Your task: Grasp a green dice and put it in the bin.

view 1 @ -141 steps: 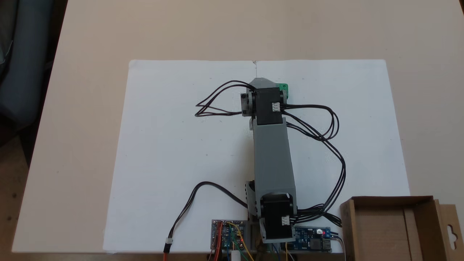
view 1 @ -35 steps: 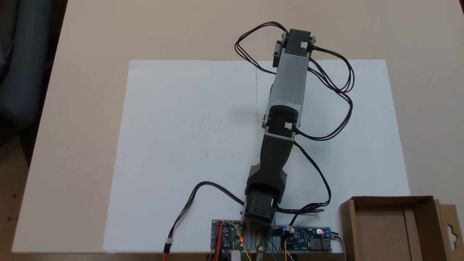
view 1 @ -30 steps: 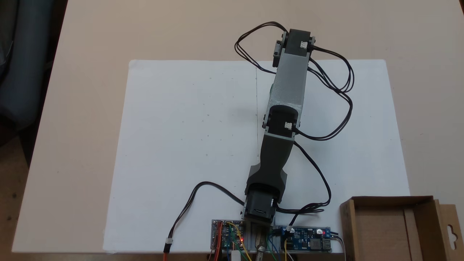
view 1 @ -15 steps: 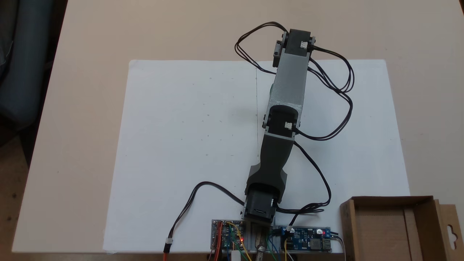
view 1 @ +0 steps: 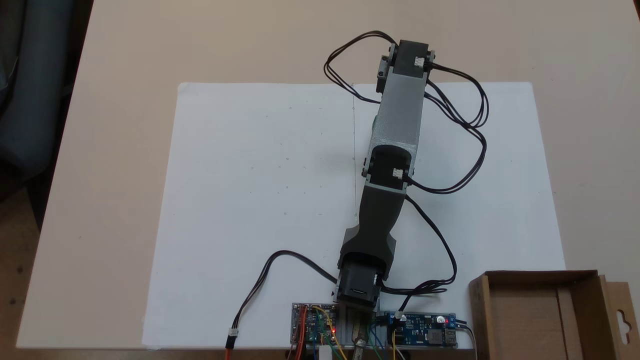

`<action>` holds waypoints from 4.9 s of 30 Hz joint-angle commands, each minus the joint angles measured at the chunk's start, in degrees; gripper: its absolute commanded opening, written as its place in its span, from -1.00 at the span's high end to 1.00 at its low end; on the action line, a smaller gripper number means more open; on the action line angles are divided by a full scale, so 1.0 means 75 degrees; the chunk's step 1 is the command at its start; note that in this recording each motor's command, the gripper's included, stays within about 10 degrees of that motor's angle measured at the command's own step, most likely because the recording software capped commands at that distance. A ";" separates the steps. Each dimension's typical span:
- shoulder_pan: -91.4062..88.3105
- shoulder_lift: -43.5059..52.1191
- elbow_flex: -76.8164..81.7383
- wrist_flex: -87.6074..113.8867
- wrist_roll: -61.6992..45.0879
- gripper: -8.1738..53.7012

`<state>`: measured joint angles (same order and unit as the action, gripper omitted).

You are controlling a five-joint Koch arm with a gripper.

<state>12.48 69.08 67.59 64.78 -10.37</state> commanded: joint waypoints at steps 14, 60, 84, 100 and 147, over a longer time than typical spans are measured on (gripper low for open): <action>-0.0152 0.0000 0.0246 -0.0141 -0.0059 -0.83; -0.0223 -0.0598 0.1148 -0.1922 0.0375 -0.80; -0.0398 -0.0680 0.1371 -0.2285 0.0422 -0.78; -0.0398 -0.0832 0.1617 -0.2508 0.0422 -0.72; -0.0199 -0.0832 0.2238 -0.3563 0.0598 -0.37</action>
<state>10.20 61.70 83.94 39.99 -8.79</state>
